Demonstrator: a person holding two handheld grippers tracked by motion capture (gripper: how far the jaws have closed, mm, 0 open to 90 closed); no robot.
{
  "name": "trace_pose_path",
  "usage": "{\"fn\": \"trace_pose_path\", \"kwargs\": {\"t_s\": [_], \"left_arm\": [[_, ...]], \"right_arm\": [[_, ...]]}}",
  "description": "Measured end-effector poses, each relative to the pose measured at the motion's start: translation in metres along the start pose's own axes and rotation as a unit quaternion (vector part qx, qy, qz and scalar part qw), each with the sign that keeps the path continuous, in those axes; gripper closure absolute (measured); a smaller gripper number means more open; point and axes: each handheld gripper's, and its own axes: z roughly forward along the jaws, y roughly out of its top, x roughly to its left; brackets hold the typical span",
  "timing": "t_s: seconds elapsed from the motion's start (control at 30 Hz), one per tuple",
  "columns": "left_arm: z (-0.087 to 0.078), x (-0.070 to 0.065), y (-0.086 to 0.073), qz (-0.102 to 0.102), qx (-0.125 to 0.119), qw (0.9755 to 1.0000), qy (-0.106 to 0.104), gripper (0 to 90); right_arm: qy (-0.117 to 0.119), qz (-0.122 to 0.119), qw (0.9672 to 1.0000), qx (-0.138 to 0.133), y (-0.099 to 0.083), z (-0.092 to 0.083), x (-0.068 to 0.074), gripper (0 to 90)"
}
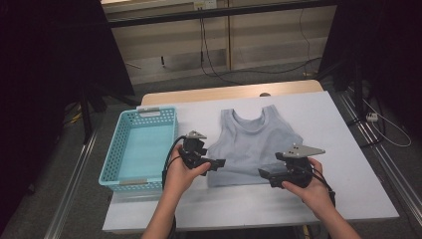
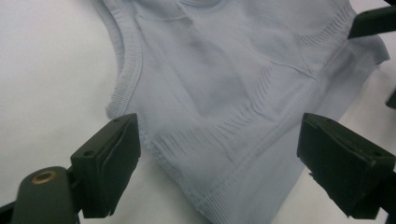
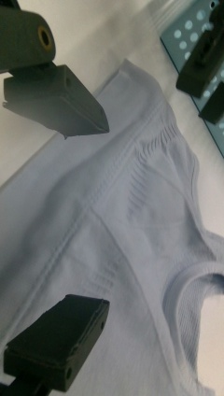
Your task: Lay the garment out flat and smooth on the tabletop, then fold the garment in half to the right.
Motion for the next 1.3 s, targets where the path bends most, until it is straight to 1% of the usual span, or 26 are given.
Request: {"fn": "trace_pose_path", "kwargs": {"t_s": [0.1,0.17,0.2,0.27,0.3,0.33,0.47,0.53,0.67,0.73,0.77,0.83,0.93,0.97,1.07,1.17,1.23,1.27,1.3], "left_arm": [[0.001,0.003,0.000,-0.002,-0.001,1.0000,0.003,12.4],[0.001,0.003,0.001,0.003,0.000,1.0000,0.005,12.4],[0.001,0.003,0.002,0.003,-0.005,1.0000,0.007,12.4],[0.000,0.002,0.002,0.004,-0.008,0.9999,0.008,12.2],[-0.001,0.001,0.002,0.003,-0.010,0.9999,0.012,12.1],[-0.002,0.002,0.001,0.005,-0.009,0.9999,0.009,12.1],[-0.007,0.004,0.000,-0.005,-0.015,0.9998,0.008,12.0],[-0.009,0.005,0.000,-0.006,-0.018,0.9998,0.008,12.0],[-0.011,0.009,-0.002,-0.011,-0.022,0.9996,0.013,12.0],[-0.013,0.011,-0.003,-0.012,-0.023,0.9996,0.014,12.0],[-0.014,0.012,-0.004,-0.011,-0.019,0.9997,0.012,12.0],[-0.015,0.013,-0.006,-0.013,-0.022,0.9996,0.015,12.0],[-0.017,0.016,-0.007,-0.012,-0.020,0.9996,0.016,12.0],[-0.018,0.017,-0.007,-0.014,-0.023,0.9995,0.019,12.0],[-0.020,0.018,-0.006,-0.014,-0.026,0.9994,0.018,12.0],[-0.020,0.018,-0.006,-0.015,-0.026,0.9994,0.015,12.0],[-0.019,0.018,-0.005,-0.017,-0.025,0.9993,0.020,12.0],[-0.019,0.019,-0.005,-0.010,-0.021,0.9995,0.023,12.0],[-0.019,0.019,-0.005,-0.014,-0.024,0.9994,0.022,12.0]], "right_arm": [[0.003,-0.015,0.9999,0.005,0.001,0.001,0.007,11.2],[0.012,-0.020,0.9997,0.005,0.000,0.001,0.009,11.0],[0.014,-0.023,0.9996,0.008,0.000,0.001,0.010,10.5],[0.015,-0.024,0.9996,0.007,-0.001,0.001,0.012,9.9],[0.017,-0.023,0.9996,0.006,-0.001,0.001,0.012,9.9],[0.018,-0.023,0.9996,0.007,-0.001,0.002,0.012,9.9],[0.025,-0.026,0.9993,0.007,0.000,0.005,0.017,9.9],[0.031,-0.034,0.9989,0.007,0.000,0.007,0.020,9.7],[0.036,-0.046,0.9982,0.012,0.001,0.014,0.025,9.8],[0.038,-0.044,0.9982,0.013,0.003,0.017,0.026,9.8],[0.041,-0.044,0.9981,0.013,0.003,0.019,0.027,9.8],[0.045,-0.046,0.9979,0.012,0.006,0.023,0.029,9.8],[0.050,-0.050,0.9975,0.006,0.010,0.029,0.033,9.8],[0.051,-0.051,0.9974,0.006,0.011,0.030,0.035,9.8],[0.056,-0.057,0.9968,0.007,0.013,0.034,0.039,9.7],[0.061,-0.061,0.9962,0.013,0.014,0.039,0.042,9.8],[0.064,-0.063,0.9958,0.017,0.014,0.042,0.043,10.0],[0.065,-0.064,0.9956,0.020,0.014,0.044,0.044,10.1],[0.067,-0.067,0.9953,0.023,0.014,0.046,0.044,10.3]]}}
